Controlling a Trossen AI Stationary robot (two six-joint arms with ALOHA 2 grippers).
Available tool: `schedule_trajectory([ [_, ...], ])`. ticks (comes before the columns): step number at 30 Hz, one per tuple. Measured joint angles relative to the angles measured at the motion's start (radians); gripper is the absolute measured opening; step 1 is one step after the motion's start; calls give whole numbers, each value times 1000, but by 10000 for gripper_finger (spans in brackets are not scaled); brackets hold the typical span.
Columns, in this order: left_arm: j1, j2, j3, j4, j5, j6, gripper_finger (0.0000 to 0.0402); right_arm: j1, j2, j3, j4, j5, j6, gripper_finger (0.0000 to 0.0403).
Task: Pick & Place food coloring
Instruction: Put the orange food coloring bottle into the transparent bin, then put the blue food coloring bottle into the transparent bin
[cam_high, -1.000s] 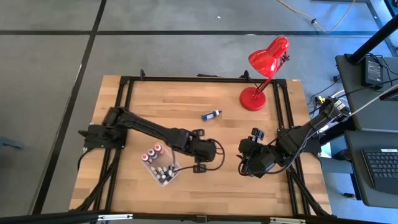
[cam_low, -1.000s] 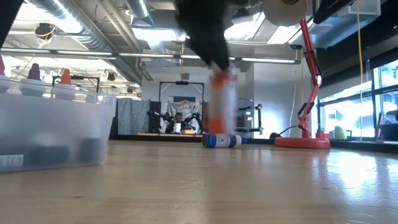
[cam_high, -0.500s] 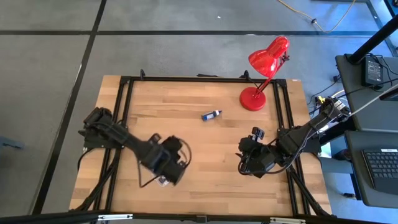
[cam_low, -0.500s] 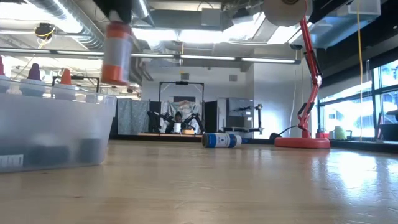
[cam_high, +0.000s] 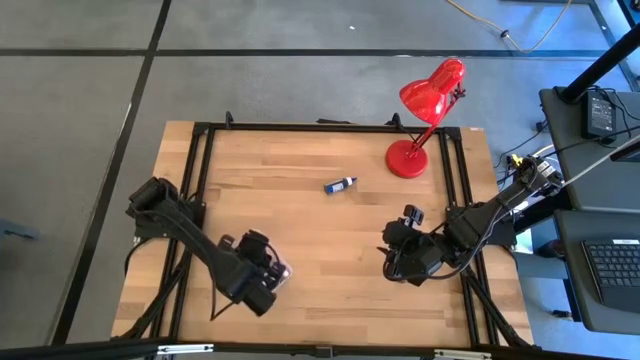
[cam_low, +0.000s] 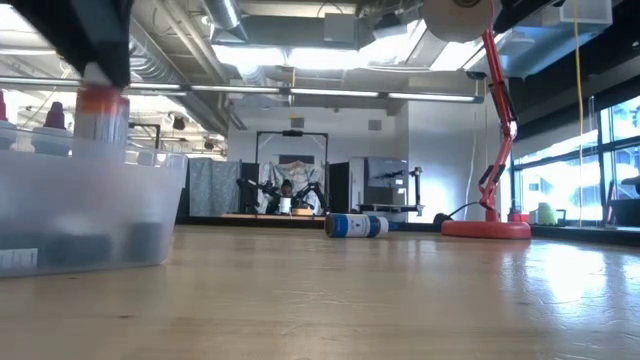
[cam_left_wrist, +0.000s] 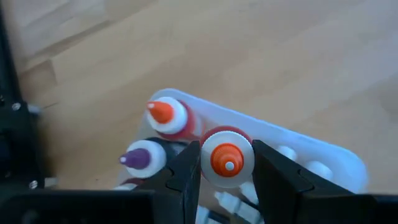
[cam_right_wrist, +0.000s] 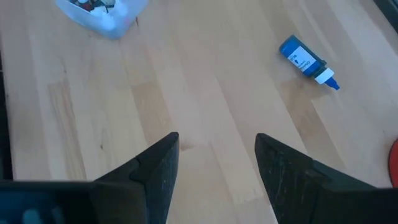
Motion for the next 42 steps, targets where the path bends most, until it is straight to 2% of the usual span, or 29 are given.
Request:
schedule_trajectory([
  [4, -3, 0, -70, 12, -13, -70, 114, 0, 0, 0, 16, 0, 0, 213],
  [12, 5, 1, -154, 106, -33, -104, 131, 0, 0, 0, 19, 0, -2, 213],
  [17, 5, 1, -162, 100, -99, -139, 131, 0, 0, 0, 19, 0, -3, 213],
  [24, 20, 1, -162, 100, -93, -79, 143, 0, 0, 0, 19, 0, -4, 213],
  [31, 20, 1, -163, 99, -101, -74, 136, 0, 0, 0, 19, 0, -4, 213],
  [35, 20, 1, -135, 72, -114, 14, 133, 0, 0, 0, 19, 0, -3, 213],
  [39, 40, 1, -33, -32, -160, 123, 136, 0, 0, 0, 20, -1, -4, 213],
  [42, 78, 1, 59, -65, -168, 279, 138, -1, 0, 0, 30, -18, -4, 213],
])
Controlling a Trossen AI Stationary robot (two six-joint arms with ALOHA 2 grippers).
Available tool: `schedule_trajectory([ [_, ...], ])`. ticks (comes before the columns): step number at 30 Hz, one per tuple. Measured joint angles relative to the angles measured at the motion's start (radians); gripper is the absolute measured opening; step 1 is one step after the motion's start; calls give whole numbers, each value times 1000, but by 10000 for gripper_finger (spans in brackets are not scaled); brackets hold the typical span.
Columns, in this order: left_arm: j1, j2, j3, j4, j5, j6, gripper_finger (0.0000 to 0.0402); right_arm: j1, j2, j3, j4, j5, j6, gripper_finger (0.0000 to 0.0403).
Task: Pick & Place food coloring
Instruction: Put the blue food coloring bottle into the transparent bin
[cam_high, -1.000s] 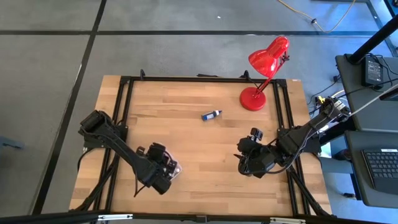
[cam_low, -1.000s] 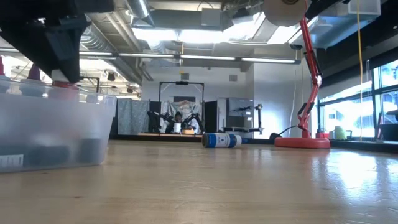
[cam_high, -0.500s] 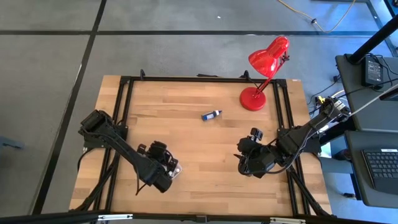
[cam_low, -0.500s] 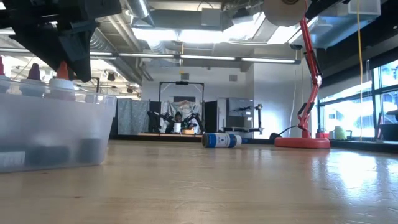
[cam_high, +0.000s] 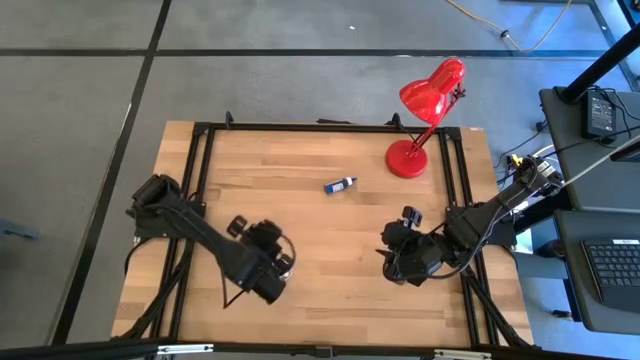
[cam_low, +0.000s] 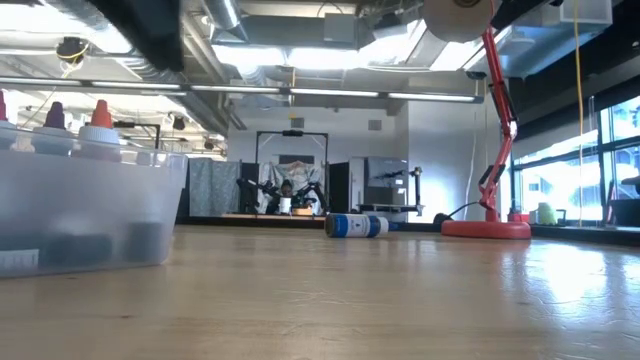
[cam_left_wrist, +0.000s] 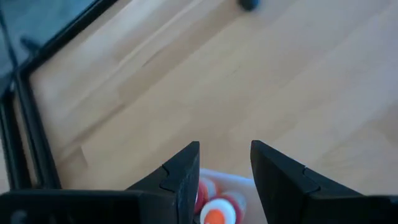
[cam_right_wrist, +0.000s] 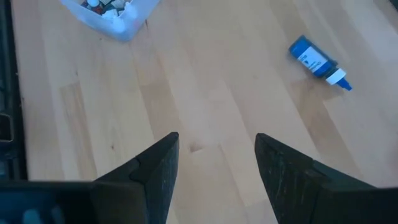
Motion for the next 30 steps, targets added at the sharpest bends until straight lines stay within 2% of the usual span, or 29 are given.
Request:
schedule_trajectory([
  [5, 90, 0, 117, 36, 28, 254, 139, -27, 0, 0, -4, -64, 28, 213],
  [9, 186, 0, 157, 141, 90, 435, 139, -52, 0, 0, -40, -99, 25, 213],
  [14, 316, 0, 157, 365, 137, 734, 152, -61, -20, 0, -97, -97, 0, 213],
  [23, 578, 41, 157, 848, 355, 1223, 227, -61, -101, 0, -94, -82, -2, 213],
  [27, 684, 107, 159, 1026, 488, 1307, 246, -61, -128, 0, -114, -44, -4, 213],
  [30, 745, 170, 158, 1078, 526, 1307, 249, -67, -138, 0, -141, -16, -4, 213],
])
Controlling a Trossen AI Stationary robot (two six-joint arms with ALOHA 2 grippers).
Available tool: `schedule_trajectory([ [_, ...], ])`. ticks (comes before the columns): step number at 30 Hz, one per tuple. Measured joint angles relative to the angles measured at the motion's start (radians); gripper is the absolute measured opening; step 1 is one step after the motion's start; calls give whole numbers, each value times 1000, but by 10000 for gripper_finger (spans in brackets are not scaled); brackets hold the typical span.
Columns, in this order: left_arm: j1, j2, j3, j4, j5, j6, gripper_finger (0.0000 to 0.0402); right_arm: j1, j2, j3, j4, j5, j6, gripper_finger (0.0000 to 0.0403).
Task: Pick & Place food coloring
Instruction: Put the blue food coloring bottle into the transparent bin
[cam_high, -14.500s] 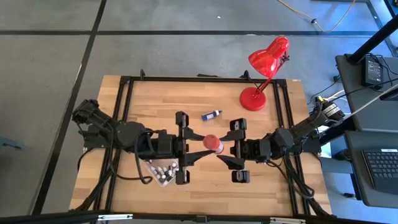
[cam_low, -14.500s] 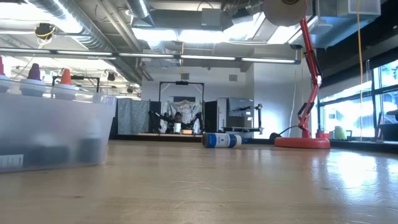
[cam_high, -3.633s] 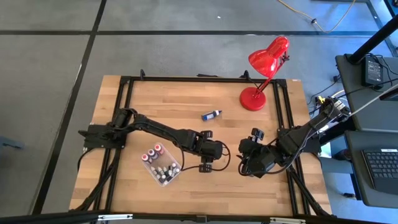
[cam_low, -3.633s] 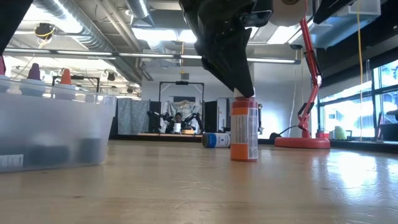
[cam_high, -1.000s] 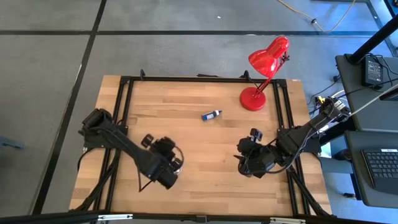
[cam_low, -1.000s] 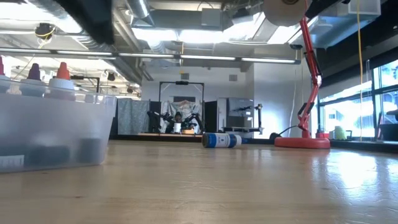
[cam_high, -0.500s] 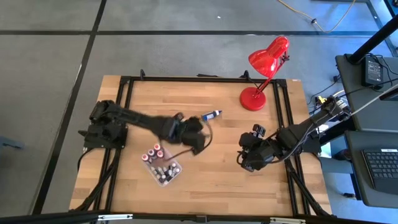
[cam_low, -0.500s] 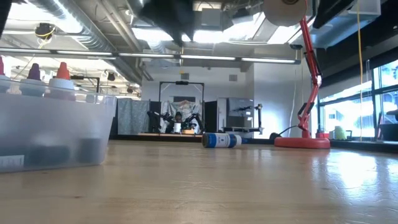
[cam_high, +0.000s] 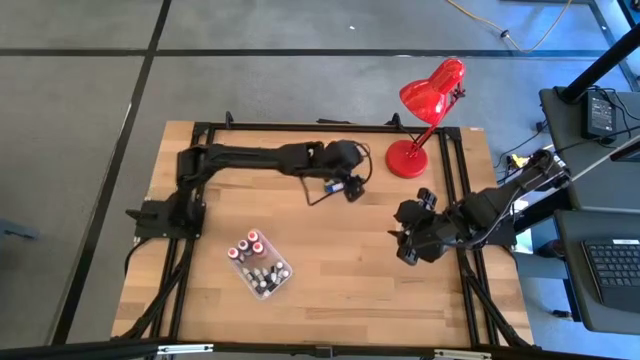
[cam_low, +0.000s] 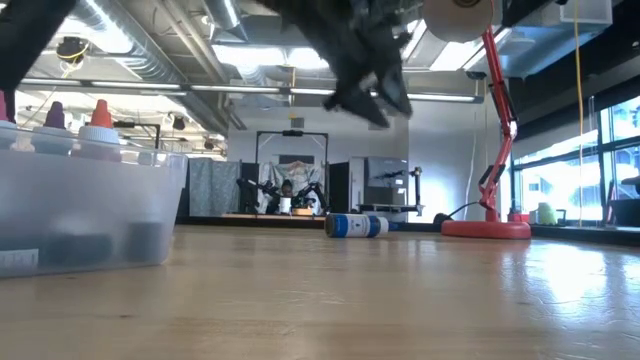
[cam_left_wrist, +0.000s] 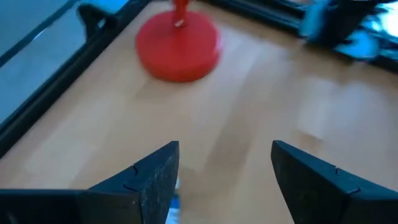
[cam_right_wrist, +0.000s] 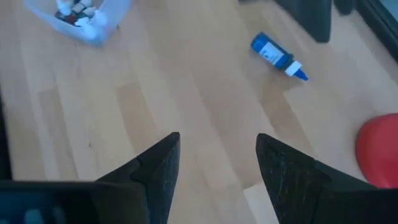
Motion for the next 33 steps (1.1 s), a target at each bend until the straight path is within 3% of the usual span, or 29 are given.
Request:
schedule_trajectory([
  [7, 85, 149, 0, 44, 25, 118, 246, -47, -3, 0, -9, 8, -46, 213],
  [14, 99, 241, -1, 44, 26, 162, 241, -119, -3, 0, -8, -26, -100, 213],
  [21, 102, 259, 0, 50, 8, 178, 237, -177, -3, 0, -7, -74, -153, 213],
  [26, 116, 277, 1, 51, 81, 189, 237, -194, -3, 0, -8, -83, -160, 213],
  [33, 124, 295, -1, 25, 59, 211, 221, -194, -3, 0, -7, -83, -180, 213],
])
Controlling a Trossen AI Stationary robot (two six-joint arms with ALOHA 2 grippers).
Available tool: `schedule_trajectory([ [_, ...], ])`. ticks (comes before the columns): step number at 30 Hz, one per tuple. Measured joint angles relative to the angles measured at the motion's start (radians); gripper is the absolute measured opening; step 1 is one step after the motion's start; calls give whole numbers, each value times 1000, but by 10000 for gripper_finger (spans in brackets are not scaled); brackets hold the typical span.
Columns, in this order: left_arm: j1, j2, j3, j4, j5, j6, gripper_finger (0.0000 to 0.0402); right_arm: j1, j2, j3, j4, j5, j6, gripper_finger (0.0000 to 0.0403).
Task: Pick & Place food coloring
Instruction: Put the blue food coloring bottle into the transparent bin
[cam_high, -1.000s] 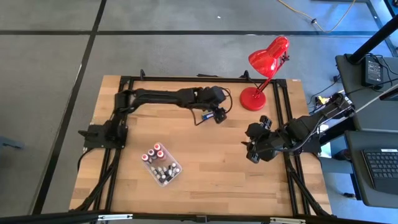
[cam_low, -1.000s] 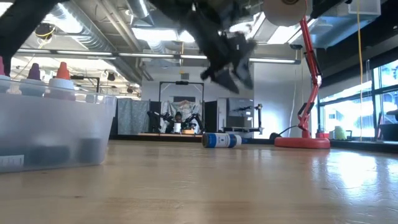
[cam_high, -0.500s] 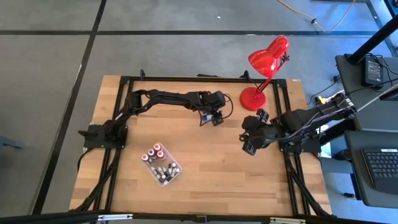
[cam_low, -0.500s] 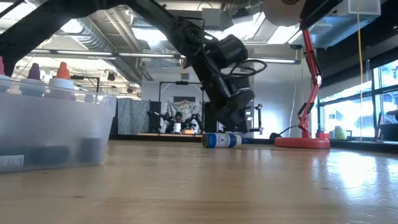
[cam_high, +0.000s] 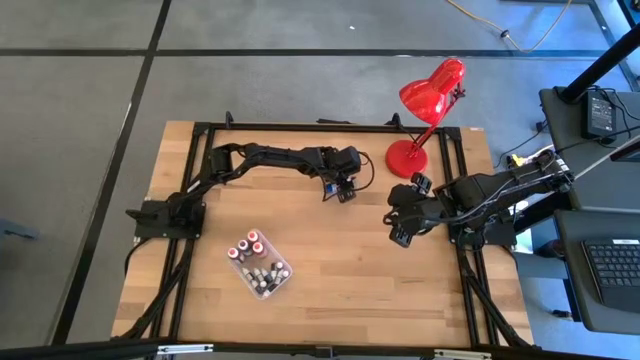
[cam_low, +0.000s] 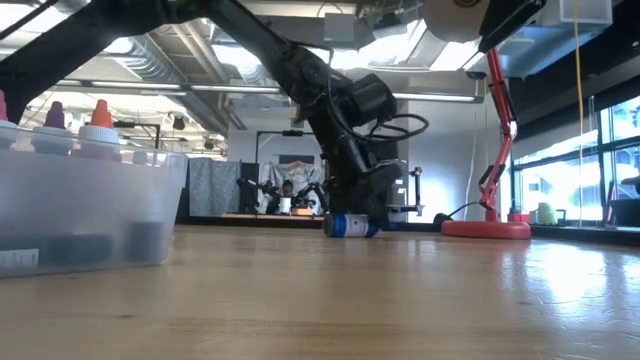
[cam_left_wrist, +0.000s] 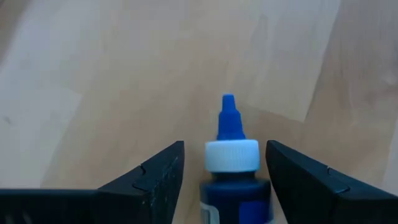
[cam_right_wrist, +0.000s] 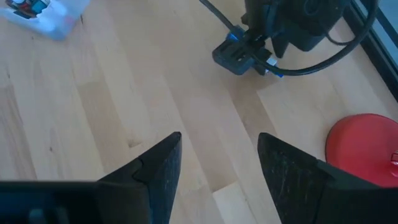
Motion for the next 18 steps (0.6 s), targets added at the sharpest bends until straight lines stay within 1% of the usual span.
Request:
schedule_trajectory([
  [3, 1, 0, 0, 6, -11, 12, 198, 0, 0, 0, 0, 0, 0, 213],
  [9, 1, -1, 2, -3, -5, 27, 126, 0, 0, 0, -1, 0, -1, 213],
  [11, 1, -3, 2, -14, -5, 32, 109, 0, 0, 0, -1, 0, -1, 213],
  [18, 0, -5, 3, -52, -17, 79, 109, 0, 0, 0, -1, 0, -1, 213],
])
